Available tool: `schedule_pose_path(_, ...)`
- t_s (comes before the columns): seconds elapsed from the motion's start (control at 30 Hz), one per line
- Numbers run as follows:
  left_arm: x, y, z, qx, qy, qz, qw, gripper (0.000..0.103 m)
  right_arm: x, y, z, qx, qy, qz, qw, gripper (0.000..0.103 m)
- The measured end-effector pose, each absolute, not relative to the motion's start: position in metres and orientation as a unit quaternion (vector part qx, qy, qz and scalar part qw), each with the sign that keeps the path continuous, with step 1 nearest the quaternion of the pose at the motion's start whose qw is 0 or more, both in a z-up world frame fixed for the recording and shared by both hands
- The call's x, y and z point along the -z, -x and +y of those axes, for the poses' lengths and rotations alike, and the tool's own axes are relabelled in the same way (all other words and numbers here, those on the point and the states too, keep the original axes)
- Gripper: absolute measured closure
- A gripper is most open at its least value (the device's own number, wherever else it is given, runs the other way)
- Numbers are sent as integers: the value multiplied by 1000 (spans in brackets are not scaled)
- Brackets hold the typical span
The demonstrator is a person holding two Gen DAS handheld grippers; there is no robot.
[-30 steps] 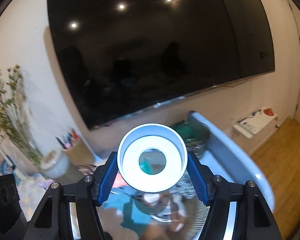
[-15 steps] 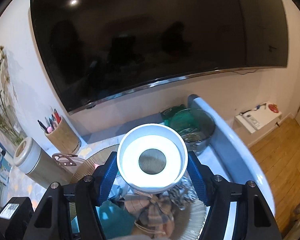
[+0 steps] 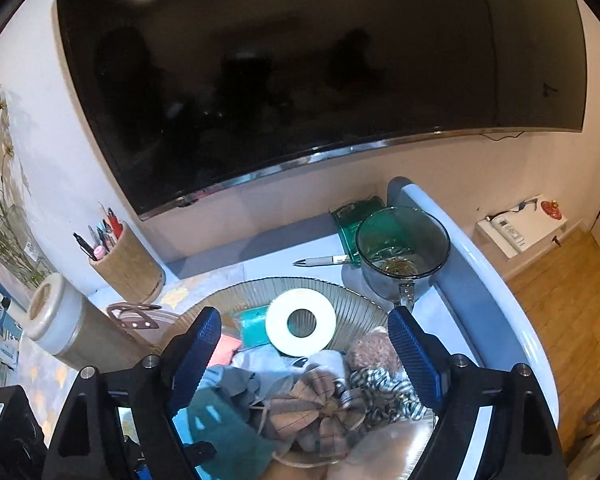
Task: Organize soft objects
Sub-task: 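Move both tools back to the remaining items on the bed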
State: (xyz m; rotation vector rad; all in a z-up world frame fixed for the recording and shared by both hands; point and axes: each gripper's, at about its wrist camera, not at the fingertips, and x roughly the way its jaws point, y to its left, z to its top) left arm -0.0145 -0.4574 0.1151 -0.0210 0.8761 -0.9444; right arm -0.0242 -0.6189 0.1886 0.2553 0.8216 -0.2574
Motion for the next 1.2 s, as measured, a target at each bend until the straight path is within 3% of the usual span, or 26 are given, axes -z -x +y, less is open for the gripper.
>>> schedule_pose_path(0.47, -183, 34, -390, 417, -10, 323, 850, 25, -275, 42, -539, 100, -118, 308, 939, 18)
schedule_pose_path(0.7, -206, 5, -304, 365, -6, 300, 881, 21, -292, 21, -471, 50, -123, 276, 952, 13)
schedule_pose_path(1.03, -175, -91, -123, 207, 17, 317, 925, 21, -237, -54, -353, -64, -141, 301, 941, 13)
schedule_pose_path(1.2, -127, -145, -60, 205, 18, 389, 898, 21, -174, -87, -302, -90, -131, 341, 926, 13)
